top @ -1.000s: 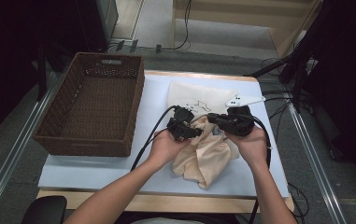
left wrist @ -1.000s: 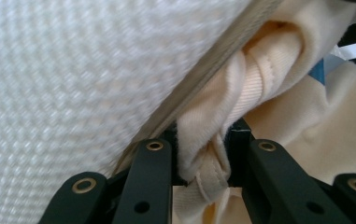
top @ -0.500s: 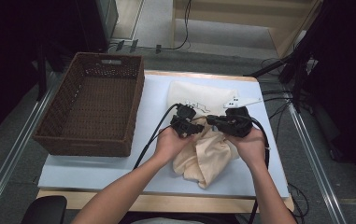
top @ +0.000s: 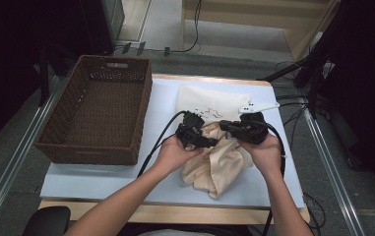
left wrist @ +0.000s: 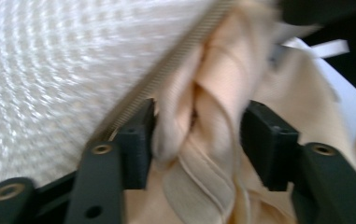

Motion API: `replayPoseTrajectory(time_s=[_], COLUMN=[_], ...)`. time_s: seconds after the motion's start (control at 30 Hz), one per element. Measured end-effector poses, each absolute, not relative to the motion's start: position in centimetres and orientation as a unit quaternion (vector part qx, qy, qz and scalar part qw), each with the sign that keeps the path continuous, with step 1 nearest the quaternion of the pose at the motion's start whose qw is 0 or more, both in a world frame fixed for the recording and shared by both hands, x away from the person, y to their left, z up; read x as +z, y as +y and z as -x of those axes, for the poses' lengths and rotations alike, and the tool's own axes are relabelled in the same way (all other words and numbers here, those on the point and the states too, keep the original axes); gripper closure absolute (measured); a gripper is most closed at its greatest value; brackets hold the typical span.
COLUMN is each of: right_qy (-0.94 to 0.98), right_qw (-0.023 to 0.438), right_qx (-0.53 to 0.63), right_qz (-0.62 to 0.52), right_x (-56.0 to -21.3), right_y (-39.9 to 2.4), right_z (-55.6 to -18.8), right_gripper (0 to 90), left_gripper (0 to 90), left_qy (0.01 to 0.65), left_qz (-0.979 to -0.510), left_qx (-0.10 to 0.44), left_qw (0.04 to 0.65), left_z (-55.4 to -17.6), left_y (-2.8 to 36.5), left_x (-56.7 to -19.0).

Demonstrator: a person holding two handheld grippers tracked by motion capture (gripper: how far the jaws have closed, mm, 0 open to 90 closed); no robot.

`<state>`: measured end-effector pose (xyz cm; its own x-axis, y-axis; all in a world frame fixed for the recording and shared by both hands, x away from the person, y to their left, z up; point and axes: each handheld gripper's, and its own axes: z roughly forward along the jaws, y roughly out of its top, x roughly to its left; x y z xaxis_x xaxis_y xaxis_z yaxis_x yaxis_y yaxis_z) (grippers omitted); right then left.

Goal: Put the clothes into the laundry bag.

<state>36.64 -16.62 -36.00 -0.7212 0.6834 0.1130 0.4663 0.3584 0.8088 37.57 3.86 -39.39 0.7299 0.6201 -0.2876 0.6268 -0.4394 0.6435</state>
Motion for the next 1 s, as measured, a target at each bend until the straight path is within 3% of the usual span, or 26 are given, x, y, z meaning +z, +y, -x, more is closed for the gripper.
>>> replayPoseTrajectory(time_s=[0.47,0.73,1.0], right_qy=[0.816,0.816,0.817], right_qw=[0.125,0.125,0.126], right_qx=[0.441,0.441,0.439], right_qz=[-0.353,-0.352,-0.351], right_x=[-36.0,-36.1,-36.1], right_y=[-16.6,-16.6,-16.6], right_z=[-36.6,-36.7,-36.6], right_gripper=[88.7,88.7,88.7], left_gripper=[14.1,10.5,13.5], left_qy=[0.362,0.369,0.394], left_qz=[-0.847,-0.848,-0.844], left_qx=[0.007,0.004,0.019], left_qw=[0.389,0.38,0.363], left_z=[-32.8,-32.4,-33.9], left_y=[5.2,3.6,1.7], left_x=[-38.3,-40.8,-43.7])
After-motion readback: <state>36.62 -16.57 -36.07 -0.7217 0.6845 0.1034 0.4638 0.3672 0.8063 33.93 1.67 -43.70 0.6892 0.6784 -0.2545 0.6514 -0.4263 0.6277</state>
